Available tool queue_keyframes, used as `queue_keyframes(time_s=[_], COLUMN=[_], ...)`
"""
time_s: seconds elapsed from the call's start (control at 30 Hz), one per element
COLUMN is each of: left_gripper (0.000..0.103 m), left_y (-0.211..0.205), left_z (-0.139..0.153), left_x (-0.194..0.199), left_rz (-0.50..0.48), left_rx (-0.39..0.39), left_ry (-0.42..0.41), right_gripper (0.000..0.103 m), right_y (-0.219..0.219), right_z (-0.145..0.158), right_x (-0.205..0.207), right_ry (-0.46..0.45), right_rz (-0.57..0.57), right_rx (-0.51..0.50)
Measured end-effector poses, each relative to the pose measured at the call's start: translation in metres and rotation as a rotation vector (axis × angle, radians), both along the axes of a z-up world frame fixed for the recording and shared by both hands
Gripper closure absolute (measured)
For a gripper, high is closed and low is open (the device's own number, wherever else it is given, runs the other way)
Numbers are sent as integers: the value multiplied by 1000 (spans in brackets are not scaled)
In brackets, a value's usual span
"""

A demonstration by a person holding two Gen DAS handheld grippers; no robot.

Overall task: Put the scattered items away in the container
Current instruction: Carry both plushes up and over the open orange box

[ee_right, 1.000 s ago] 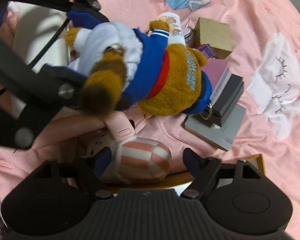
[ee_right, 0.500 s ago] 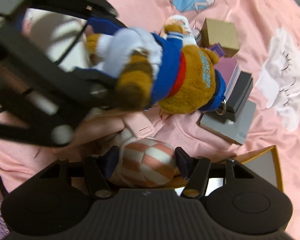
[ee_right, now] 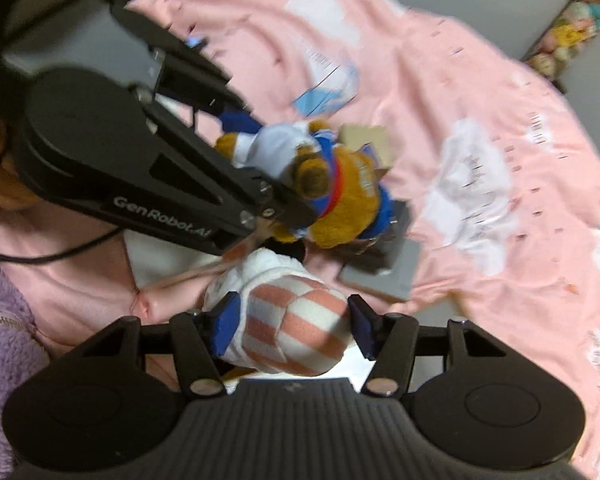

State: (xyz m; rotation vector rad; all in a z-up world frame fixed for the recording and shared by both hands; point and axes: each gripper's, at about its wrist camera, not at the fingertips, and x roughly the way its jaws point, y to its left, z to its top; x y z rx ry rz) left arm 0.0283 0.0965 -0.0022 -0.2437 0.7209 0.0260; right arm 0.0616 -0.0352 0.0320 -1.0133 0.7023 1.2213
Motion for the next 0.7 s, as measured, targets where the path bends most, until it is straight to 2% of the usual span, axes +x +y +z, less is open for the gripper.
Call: queue_keyframes(time_s=[0.17, 0.33, 0.47, 0.6, 0.7], left_gripper=[56, 56, 56, 56, 56], left_y=[-8, -19, -30, -42, -53], left_z=[9, 10, 12, 10, 7], left_x=[0, 2, 8, 14, 20], left_rz=[-1, -29, -60, -113, -165], left_rx=[22, 28, 27, 14, 1], left_ry=[-28, -27, -32, -44, -43], right_gripper=[42, 42, 42, 42, 42], right_y=[-29, -61, -76, -106, -128], right_z=[21, 24, 0, -20, -33], right_x=[9, 30, 46, 57, 61], right_ry=[-72, -79, -54, 1, -3], right_rz=[-145, -350, -499, -695, -848], right_rx=[97, 188, 230, 302, 353])
